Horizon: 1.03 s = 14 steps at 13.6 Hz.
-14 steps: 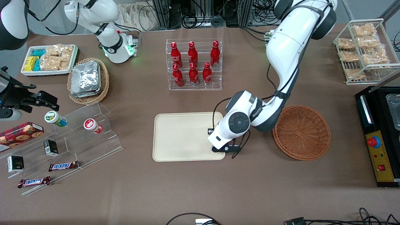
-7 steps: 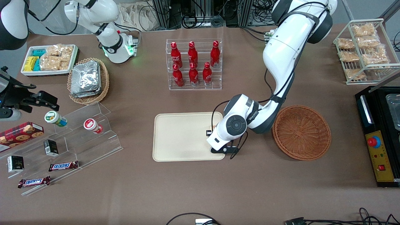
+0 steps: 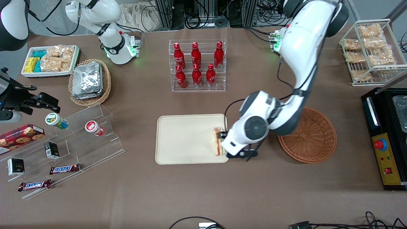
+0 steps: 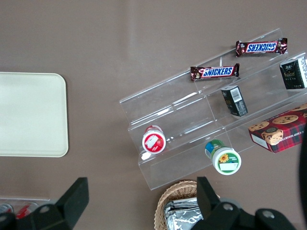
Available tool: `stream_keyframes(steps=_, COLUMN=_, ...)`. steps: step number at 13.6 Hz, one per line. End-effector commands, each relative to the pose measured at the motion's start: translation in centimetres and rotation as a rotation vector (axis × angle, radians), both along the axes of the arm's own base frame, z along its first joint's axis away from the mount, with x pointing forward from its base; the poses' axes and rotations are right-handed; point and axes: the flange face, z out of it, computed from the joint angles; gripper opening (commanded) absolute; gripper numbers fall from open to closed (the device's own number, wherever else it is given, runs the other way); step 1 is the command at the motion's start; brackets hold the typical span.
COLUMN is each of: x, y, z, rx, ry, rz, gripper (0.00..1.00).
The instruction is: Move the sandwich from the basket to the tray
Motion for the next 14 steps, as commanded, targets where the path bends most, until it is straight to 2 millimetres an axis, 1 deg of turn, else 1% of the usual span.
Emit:
stream_keyframes(steps=1, x=0.2, y=8.8, z=8.7, rx=0.041, ry=0.033, rz=0.071, gripper=1.00)
stream_keyframes(steps=2, x=0.0, y=12.3, z=11.4, rx=0.045, ry=0.048, rz=0.063, gripper=1.00)
stream_keyframes(steps=4, x=-0.9, y=19.4, z=16.0, rx=0.035, ry=0.080, rz=-0.015, gripper=1.00)
stream_keyframes(steps=5, x=-1.7, y=22.3, z=18.4, rx=0.036, ry=0.079, rz=-0.029, gripper=1.00)
stream_keyframes(steps=6, x=-2.5, y=25.0, z=20.3, rx=0.039, ry=0.081, rz=-0.013, gripper=1.00)
stream_keyframes(steps=7, x=-3.4, y=27.0, z=21.7, rx=0.059, ry=0.100, rz=0.004, gripper=1.00)
stream_keyframes(steps=8, x=-4.4, y=28.1, z=23.2, rx=0.089, ry=0.100, rz=0.015, gripper=1.00)
stream_keyframes(steps=9, x=-5.3, y=28.9, z=24.1, rx=0.124, ry=0.105, rz=0.013, gripper=1.00)
stream_keyframes(steps=10, x=-6.2, y=29.1, z=24.5, rx=0.151, ry=0.108, rz=-0.020, gripper=1.00)
stream_keyframes(steps=12, x=-7.6, y=29.9, z=24.2, rx=0.155, ry=0.119, rz=-0.065, gripper=1.00)
stream_keyframes(steps=13, x=-8.1, y=30.5, z=23.6, rx=0.158, ry=0.133, rz=-0.055, gripper=1.00)
stream_keyframes(steps=14, x=-9.0, y=30.6, z=23.0, rx=0.165, ry=0.122, rz=-0.054, gripper=1.00)
